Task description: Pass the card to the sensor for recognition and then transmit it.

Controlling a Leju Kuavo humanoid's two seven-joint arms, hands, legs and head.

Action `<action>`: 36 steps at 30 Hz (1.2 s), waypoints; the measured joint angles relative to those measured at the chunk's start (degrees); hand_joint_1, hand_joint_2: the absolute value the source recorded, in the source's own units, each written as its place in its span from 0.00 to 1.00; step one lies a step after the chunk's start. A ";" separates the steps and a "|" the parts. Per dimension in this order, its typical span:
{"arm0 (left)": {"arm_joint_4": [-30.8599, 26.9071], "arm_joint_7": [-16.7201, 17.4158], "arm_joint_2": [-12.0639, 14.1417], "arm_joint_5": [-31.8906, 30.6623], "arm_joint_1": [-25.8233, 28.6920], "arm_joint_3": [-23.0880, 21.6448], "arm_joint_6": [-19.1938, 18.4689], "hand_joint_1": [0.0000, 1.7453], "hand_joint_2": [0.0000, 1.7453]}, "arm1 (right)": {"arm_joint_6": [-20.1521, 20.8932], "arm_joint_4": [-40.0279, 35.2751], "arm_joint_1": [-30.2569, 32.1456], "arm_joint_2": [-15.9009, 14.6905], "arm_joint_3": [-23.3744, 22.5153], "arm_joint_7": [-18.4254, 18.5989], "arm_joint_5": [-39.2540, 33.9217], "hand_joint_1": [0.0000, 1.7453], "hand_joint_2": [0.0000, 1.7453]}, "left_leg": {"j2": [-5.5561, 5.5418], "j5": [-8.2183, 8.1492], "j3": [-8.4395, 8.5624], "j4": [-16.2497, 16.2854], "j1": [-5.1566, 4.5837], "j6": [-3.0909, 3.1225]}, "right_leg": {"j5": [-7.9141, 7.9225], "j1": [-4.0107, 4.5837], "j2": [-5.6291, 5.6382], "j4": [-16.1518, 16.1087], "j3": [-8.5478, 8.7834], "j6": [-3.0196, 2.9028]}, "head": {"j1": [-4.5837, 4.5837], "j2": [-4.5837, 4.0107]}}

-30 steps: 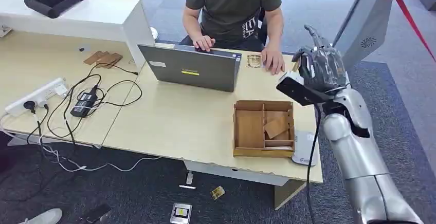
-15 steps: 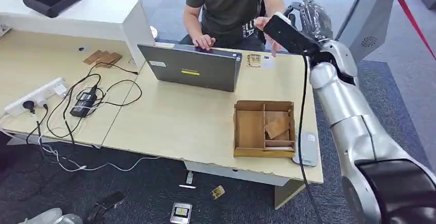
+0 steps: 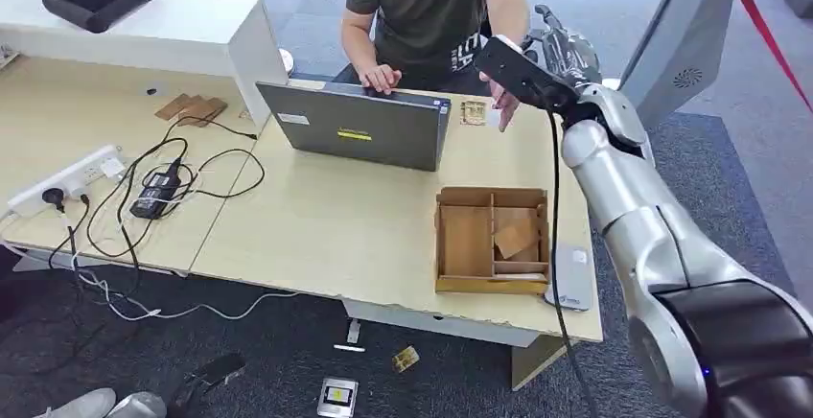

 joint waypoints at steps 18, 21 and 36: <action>0.02 -1.57 0.15 1.12 2.23 0.64 1.92 0.00 1.00 | -12.77 4.13 -1.78 -5.10 -6.02 -6.50 -15.92 0.00 1.00 | -0.03 -0.03 0.38 0.19 0.02 0.03 | -0.01 0.02 -0.03 -0.05 -0.11 0.01 | 0.00 0.00; 0.07 -2.62 0.53 1.86 3.98 1.64 2.78 0.00 1.00 | -16.43 4.56 -0.80 -10.17 -12.31 -11.05 -28.61 0.00 1.00 | 0.00 -0.11 0.32 0.26 0.04 0.13 | -0.01 0.02 -0.03 -0.12 -0.11 0.03 | 0.00 0.00; 0.26 -3.89 2.21 2.18 7.85 5.79 3.61 0.00 1.00 | 6.35 8.45 31.89 -27.45 -33.21 16.90 -47.36 0.00 1.00 | -0.44 -0.74 0.85 0.31 0.76 0.10 | -0.35 0.67 -0.27 -0.59 0.87 0.05 | 0.02 0.00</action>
